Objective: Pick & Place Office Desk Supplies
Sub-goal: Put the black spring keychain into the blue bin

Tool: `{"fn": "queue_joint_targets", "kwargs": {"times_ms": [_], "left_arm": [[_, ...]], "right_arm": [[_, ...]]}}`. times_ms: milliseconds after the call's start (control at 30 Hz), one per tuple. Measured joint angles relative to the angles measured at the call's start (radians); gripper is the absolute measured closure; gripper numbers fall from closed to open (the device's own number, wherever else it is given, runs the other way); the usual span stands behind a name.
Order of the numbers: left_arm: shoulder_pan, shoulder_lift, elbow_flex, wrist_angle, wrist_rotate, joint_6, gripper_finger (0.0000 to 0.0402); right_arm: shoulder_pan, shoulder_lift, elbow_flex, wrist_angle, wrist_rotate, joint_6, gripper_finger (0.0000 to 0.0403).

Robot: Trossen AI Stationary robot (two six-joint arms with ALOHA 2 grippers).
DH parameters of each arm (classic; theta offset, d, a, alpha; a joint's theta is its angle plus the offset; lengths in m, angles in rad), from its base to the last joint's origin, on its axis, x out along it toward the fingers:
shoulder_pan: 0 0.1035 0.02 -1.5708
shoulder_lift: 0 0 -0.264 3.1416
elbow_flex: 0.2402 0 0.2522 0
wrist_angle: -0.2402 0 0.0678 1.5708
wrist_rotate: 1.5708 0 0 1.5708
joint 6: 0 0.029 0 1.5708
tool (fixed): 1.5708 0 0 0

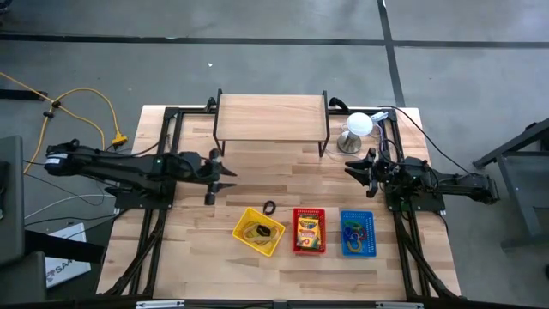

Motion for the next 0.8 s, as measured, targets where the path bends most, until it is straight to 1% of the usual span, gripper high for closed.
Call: {"fn": "queue_joint_targets", "kwargs": {"times_ms": [100,233,367,500,600,667,800], "left_arm": [[0.000,0.098,0.044,0.000,0.047,-0.011,0.0264],[-0.001,0.235,0.135,0.002,0.115,0.000,0.0264],[0.000,0.372,0.233,-0.040,0.179,0.067,0.0264],[0.002,0.487,0.330,-0.082,0.244,0.171,0.0264],[0.020,0.542,0.386,-0.082,0.347,0.211,0.0264],[0.040,0.565,0.415,-0.075,0.394,0.215,0.0264],[0.088,0.595,0.436,-0.077,0.410,0.228,0.0264]], "right_arm": [[0.000,0.000,0.000,0.000,0.000,0.000,0.0285],[0.000,0.000,0.000,0.001,0.000,0.000,0.0285],[0.000,0.000,0.000,0.001,0.000,0.000,0.0285],[0.000,0.000,0.000,0.001,0.000,0.000,0.0285],[0.000,0.000,0.000,0.001,-0.005,0.001,0.0285],[0.000,0.000,0.000,0.001,-0.005,0.008,0.0285],[0.000,0.000,0.000,0.000,-0.032,0.010,0.0285]]}}
